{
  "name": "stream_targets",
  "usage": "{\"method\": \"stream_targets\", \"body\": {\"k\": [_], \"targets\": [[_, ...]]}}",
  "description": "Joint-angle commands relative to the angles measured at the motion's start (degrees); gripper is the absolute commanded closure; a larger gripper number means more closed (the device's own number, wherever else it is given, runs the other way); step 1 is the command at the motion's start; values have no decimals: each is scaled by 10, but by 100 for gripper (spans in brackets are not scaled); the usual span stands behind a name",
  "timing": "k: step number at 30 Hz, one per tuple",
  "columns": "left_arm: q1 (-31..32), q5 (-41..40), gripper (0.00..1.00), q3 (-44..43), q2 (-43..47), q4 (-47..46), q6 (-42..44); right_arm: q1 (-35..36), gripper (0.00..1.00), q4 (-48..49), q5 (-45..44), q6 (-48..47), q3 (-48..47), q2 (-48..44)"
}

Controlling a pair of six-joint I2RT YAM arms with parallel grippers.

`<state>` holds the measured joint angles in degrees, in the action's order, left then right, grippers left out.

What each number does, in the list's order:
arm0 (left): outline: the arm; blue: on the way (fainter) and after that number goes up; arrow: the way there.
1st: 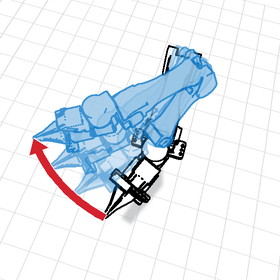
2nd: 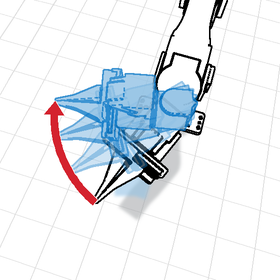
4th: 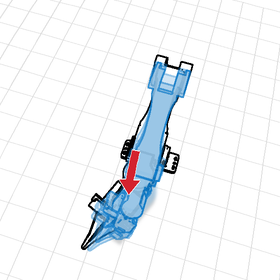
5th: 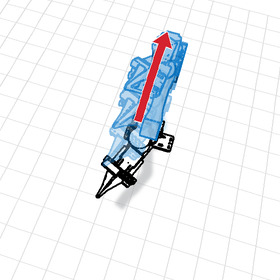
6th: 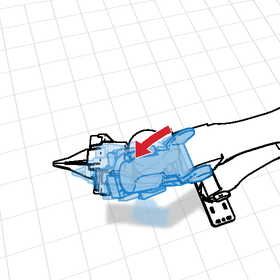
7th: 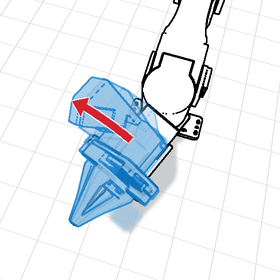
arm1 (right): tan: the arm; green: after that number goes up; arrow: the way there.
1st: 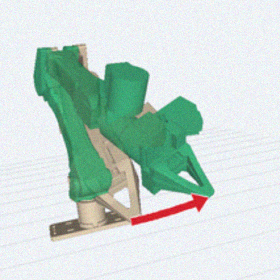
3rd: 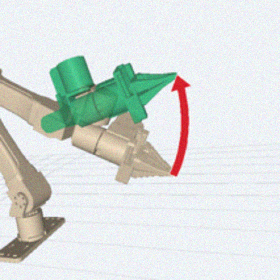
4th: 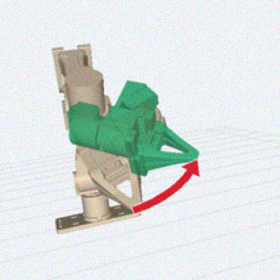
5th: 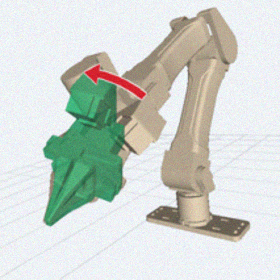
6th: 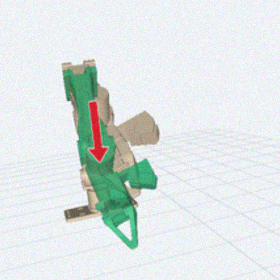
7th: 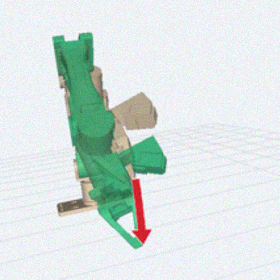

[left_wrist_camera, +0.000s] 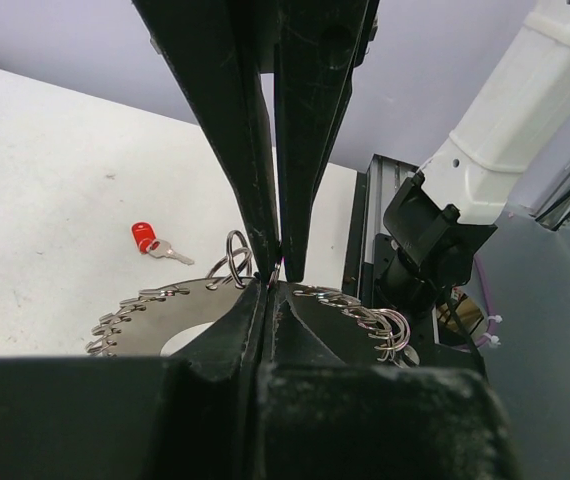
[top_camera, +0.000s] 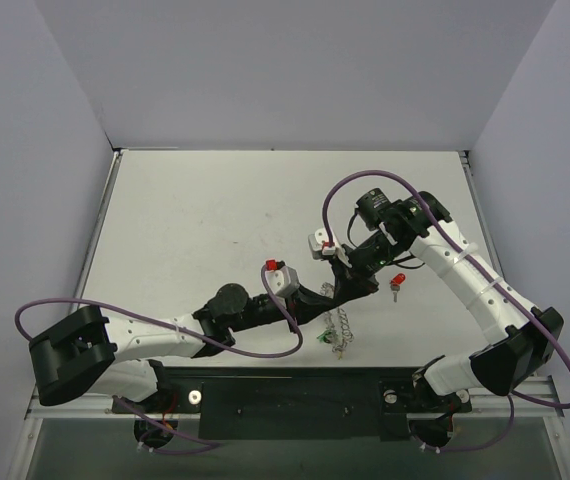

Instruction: Put the keys on the keyring

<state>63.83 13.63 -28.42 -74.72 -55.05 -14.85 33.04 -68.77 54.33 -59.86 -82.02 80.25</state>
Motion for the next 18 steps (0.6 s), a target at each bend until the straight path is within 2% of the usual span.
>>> {"method": "stream_targets", "body": {"k": [1, 2, 4, 6, 10, 14, 18], "targets": [[4, -25, 100, 0, 14, -69, -29, 4, 100, 10, 39, 11, 12, -12], [4, -29, 100, 9, 19, -79, -32, 4, 98, 12, 39, 20, 14, -15], [6, -40, 100, 22, 29, -91, -35, 1, 89, 29, 39, 45, 21, -23], [10, -53, 100, 31, 43, -93, -35, -5, 74, 48, 44, 65, 27, -34], [18, -70, 100, 47, 72, -85, -27, -39, 58, 58, 69, 83, 31, -64], [30, -77, 100, 57, 99, -74, -16, -70, 50, 83, 104, 85, 69, -105], [39, -94, 100, 65, 111, -83, -14, -71, 47, 115, 151, 51, 132, -152]]}}
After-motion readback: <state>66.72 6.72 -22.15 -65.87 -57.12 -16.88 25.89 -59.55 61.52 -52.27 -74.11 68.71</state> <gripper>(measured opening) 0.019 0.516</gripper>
